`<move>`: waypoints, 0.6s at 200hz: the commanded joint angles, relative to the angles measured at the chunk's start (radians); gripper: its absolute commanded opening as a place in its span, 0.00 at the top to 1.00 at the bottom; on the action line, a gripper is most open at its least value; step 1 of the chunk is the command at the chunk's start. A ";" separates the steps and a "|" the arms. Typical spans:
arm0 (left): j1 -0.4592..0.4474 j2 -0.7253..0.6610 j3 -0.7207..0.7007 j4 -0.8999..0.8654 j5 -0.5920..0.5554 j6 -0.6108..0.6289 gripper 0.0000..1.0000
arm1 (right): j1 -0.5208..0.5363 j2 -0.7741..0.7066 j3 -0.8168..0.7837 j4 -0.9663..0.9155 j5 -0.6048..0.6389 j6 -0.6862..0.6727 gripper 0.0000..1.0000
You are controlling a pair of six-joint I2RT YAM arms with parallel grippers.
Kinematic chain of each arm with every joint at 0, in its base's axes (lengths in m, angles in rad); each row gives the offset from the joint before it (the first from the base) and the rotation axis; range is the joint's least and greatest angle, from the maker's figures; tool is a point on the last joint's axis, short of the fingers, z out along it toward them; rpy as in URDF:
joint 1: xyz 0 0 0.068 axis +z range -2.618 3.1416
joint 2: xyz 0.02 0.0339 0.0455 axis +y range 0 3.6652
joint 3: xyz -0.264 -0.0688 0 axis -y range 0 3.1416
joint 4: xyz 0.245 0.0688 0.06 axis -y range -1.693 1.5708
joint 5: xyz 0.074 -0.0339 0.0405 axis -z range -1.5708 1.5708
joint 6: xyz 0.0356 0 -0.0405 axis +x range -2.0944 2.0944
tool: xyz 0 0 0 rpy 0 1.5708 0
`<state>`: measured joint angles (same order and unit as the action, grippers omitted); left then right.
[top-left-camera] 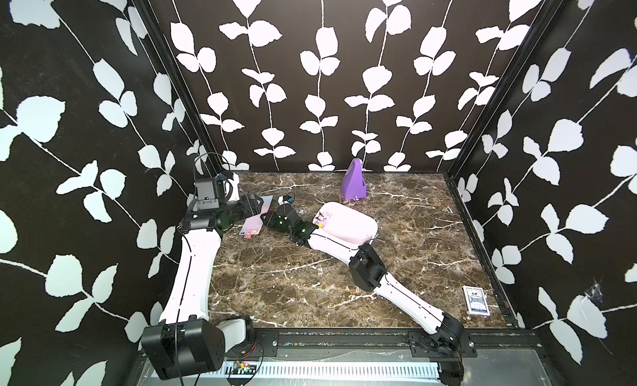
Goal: Take the stickers out of the storage box
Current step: Place the sticker at the center of the board.
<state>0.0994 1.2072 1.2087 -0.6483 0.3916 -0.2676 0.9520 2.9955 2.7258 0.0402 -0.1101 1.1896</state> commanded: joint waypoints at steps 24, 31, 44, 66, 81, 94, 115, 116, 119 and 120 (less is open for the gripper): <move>0.006 -0.016 -0.014 0.020 0.054 -0.025 0.35 | -0.008 -0.151 -0.120 -0.063 -0.086 -0.109 0.57; 0.006 -0.014 -0.012 0.020 0.058 -0.027 0.36 | -0.013 -0.178 -0.155 -0.060 -0.103 -0.120 0.56; 0.006 -0.017 -0.016 0.021 0.061 -0.028 0.37 | -0.015 -0.244 -0.248 -0.049 -0.115 -0.168 0.54; 0.004 -0.023 -0.042 0.041 0.059 -0.036 0.38 | -0.020 -0.392 -0.470 0.018 -0.098 -0.243 0.53; 0.001 -0.021 -0.063 0.061 0.069 -0.049 0.38 | -0.038 -0.468 -0.573 0.044 -0.119 -0.272 0.53; -0.006 -0.017 -0.077 0.071 0.072 -0.056 0.39 | -0.063 -0.528 -0.640 0.056 -0.159 -0.285 0.52; -0.040 -0.001 -0.094 0.087 0.063 -0.062 0.40 | -0.109 -0.607 -0.729 0.066 -0.234 -0.303 0.52; -0.043 -0.001 -0.095 0.088 0.062 -0.061 0.40 | -0.110 -0.613 -0.734 0.067 -0.238 -0.304 0.52; -0.049 0.002 -0.098 0.092 0.058 -0.061 0.40 | -0.118 -0.626 -0.751 0.070 -0.245 -0.308 0.51; -0.051 0.002 -0.099 0.093 0.056 -0.062 0.40 | -0.121 -0.630 -0.756 0.072 -0.249 -0.309 0.51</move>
<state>0.0834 1.2087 1.1316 -0.5983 0.4446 -0.3187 0.8940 2.4538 2.0705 0.0479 -0.2718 0.9375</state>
